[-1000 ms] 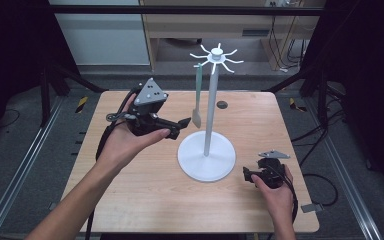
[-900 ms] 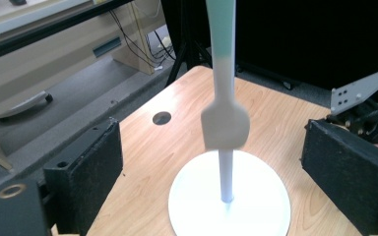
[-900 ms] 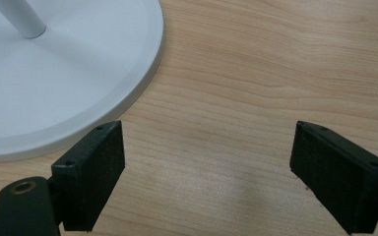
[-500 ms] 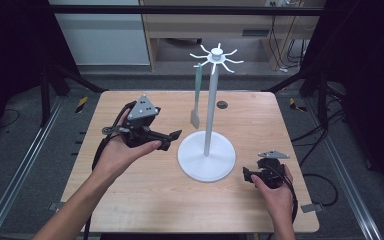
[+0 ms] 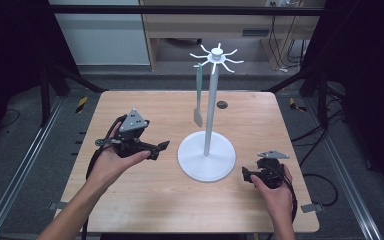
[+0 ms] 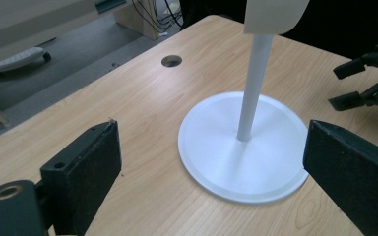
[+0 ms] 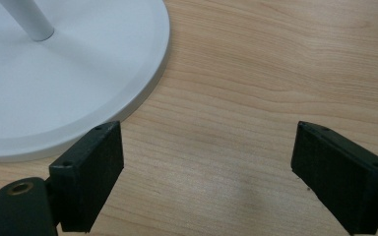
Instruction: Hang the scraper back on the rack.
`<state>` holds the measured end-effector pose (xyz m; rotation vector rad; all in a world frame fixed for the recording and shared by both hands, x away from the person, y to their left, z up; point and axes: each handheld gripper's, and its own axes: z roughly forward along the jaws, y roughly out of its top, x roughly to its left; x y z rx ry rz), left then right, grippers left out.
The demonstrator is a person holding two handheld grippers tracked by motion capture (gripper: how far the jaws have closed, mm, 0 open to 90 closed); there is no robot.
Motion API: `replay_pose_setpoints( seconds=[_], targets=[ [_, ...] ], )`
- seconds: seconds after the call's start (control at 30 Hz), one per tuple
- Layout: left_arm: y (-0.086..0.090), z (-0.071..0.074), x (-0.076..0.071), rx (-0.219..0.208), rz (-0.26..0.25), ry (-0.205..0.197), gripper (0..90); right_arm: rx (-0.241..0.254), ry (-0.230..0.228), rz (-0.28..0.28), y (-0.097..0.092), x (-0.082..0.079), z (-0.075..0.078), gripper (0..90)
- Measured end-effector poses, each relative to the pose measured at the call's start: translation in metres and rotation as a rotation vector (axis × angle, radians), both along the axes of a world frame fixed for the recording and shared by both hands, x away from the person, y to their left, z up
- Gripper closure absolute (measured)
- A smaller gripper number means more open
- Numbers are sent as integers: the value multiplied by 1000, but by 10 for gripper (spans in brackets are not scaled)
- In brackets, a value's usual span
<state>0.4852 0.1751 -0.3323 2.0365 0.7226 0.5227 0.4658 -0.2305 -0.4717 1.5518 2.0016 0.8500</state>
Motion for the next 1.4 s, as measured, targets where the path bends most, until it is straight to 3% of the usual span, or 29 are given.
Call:
replay_pose_setpoints(
  seconds=[0.33, 0.6, 0.93, 1.1, 1.4],
  targets=[
    [19, -41, -2, 17, 26, 57, 65, -8, -1, 12, 1, 0, -1, 117],
    [31, -67, -5, 51, 44, 72, 48, -11, -1, 6, 1, 0, -1, 104],
    [46, -95, -8, 63, 71, 96, 46, -12, 2, 3, 1, 0, -1, 101],
    [56, -106, -9, 16, 83, 131, 47, -14, 7, 5, 2, 0, -1, 100],
    [80, -121, -8, -1, 151, 134, 51, -15, 9, 4, 2, 0, -2, 102]
  ],
)
